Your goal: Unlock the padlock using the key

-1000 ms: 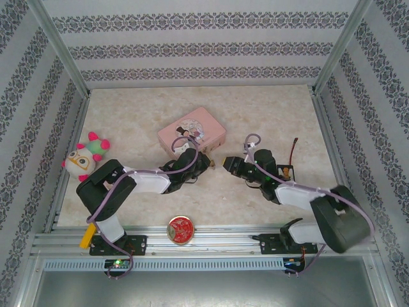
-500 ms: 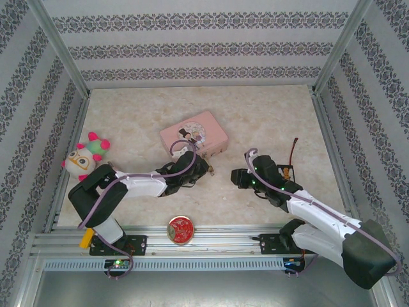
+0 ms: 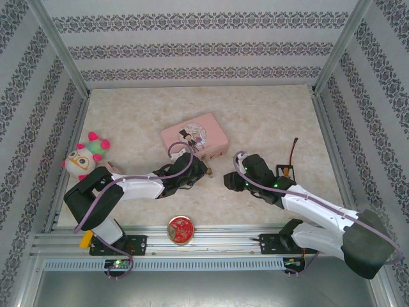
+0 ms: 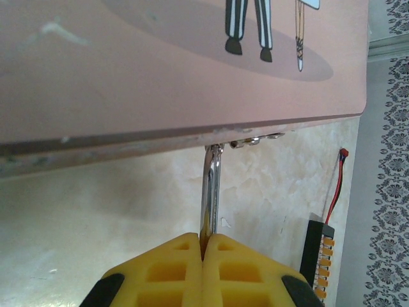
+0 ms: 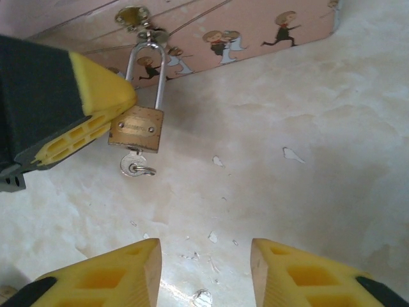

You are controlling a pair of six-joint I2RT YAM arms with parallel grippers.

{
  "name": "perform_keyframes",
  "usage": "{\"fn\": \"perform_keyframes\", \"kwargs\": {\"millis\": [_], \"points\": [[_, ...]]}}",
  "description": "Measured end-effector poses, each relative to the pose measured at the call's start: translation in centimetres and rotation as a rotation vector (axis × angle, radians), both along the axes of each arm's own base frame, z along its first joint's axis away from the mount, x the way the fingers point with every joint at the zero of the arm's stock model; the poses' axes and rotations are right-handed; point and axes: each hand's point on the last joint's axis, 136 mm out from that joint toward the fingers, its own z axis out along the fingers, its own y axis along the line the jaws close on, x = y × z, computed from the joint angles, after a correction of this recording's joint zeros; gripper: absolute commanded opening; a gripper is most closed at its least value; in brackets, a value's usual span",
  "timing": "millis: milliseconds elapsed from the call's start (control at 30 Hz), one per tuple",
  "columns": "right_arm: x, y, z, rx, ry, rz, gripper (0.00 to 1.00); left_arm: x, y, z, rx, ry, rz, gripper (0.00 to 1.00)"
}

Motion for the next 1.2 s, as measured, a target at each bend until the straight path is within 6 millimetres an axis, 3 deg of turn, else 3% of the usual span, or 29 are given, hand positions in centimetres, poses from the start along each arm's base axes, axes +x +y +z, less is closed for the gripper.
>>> {"fn": "perform_keyframes", "kwargs": {"millis": [167,433,767,1200], "points": [[-0.2,0.7,0.1,-0.018,-0.007,0.03,0.46,0.0,0.0,0.0,-0.002,0.001,-0.001,0.0],[-0.2,0.8,0.1,-0.048,-0.029,0.057,0.38,-0.1,-0.1,0.0,-0.008,0.005,-0.004,0.0],[-0.5,2.8,0.7,-0.113,-0.099,0.166,0.34,-0.1,-0.1,0.0,-0.027,0.022,-0.002,0.0],[-0.1,5.1,-2.3,-0.292,-0.121,0.272,0.36,-0.1,-0.1,0.0,-0.036,0.031,-0.006,0.0]]}}
